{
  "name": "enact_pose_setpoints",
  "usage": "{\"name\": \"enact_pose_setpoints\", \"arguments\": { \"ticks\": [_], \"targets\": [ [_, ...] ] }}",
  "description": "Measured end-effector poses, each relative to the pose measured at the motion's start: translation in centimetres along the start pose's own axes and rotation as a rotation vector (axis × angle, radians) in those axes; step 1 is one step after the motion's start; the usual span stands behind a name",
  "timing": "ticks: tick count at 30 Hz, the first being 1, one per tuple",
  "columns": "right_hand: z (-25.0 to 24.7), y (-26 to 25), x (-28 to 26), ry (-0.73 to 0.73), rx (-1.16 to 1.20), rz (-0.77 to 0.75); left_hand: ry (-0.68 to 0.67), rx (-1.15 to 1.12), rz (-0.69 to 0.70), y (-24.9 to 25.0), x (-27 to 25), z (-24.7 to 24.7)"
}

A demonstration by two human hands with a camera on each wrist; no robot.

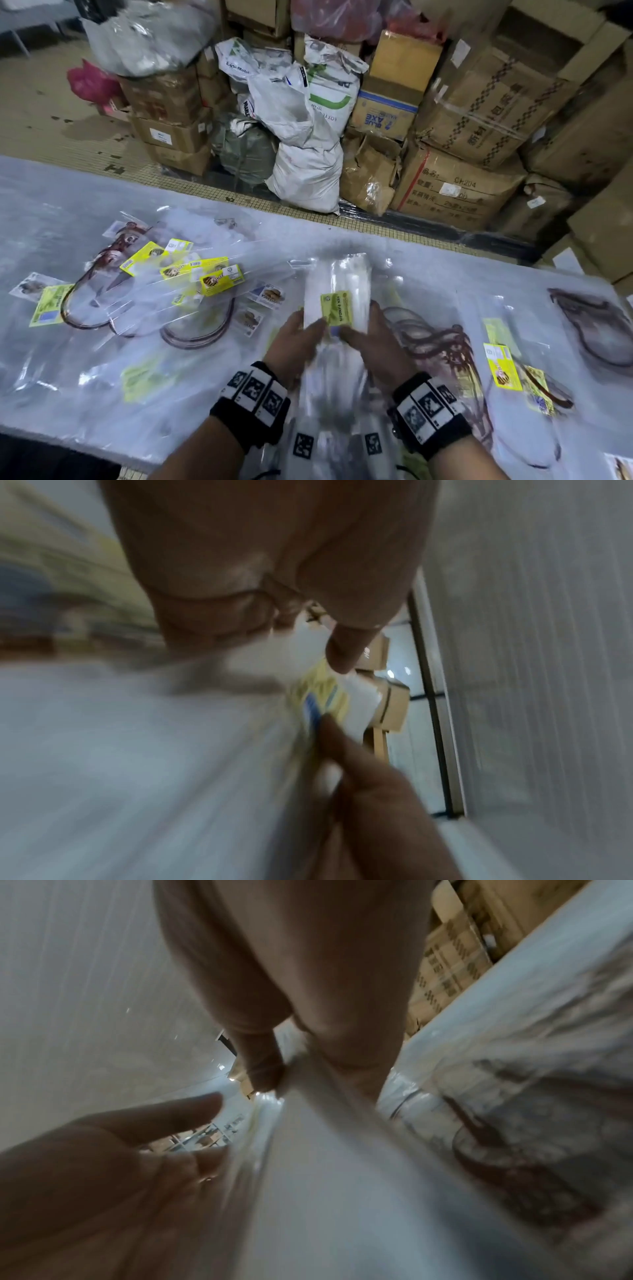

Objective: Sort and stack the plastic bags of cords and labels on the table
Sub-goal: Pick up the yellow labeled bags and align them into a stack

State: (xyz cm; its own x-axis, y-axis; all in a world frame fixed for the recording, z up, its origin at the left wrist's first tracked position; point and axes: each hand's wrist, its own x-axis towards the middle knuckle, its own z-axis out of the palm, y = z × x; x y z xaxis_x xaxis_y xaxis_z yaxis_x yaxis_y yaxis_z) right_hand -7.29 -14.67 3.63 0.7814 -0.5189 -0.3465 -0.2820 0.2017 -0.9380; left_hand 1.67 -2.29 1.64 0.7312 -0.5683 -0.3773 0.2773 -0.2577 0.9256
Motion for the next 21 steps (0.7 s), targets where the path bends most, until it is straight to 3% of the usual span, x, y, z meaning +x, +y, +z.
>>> {"name": "enact_pose_setpoints", "arguments": {
  "ticks": [3, 4, 6, 7, 12, 21],
  "targets": [
    [-1.0, 0.6, -0.4, 0.048, -0.071, 0.015, 0.049, 0.192, 0.069, -0.5, 0.5, -2.3],
    [-1.3, 0.8, -0.6, 0.078, -0.056, 0.023, 0.049, 0.351, 0.049, -0.9, 0.8, -3.2],
    [-1.8, 1.4, -1.1, 0.153, 0.110, 0.051, 0.069, 0.938, 0.026, -2.0, 1.3, -4.9],
    [-1.9, 1.7, -1.3, 0.179, 0.227, 0.057, 0.050, 1.074, -0.016, -2.2, 1.1, -5.5],
    [-2.0, 2.5, -2.7, 0.287, 0.444, 0.073, -0.021, 1.027, -0.057, -2.6, 1.8, -6.6],
    [-1.5, 3.7, -3.7, 0.375, 0.468, 0.094, 0.035, 0.747, 0.016, -1.3, 3.0, -8.3]
  ]
}}
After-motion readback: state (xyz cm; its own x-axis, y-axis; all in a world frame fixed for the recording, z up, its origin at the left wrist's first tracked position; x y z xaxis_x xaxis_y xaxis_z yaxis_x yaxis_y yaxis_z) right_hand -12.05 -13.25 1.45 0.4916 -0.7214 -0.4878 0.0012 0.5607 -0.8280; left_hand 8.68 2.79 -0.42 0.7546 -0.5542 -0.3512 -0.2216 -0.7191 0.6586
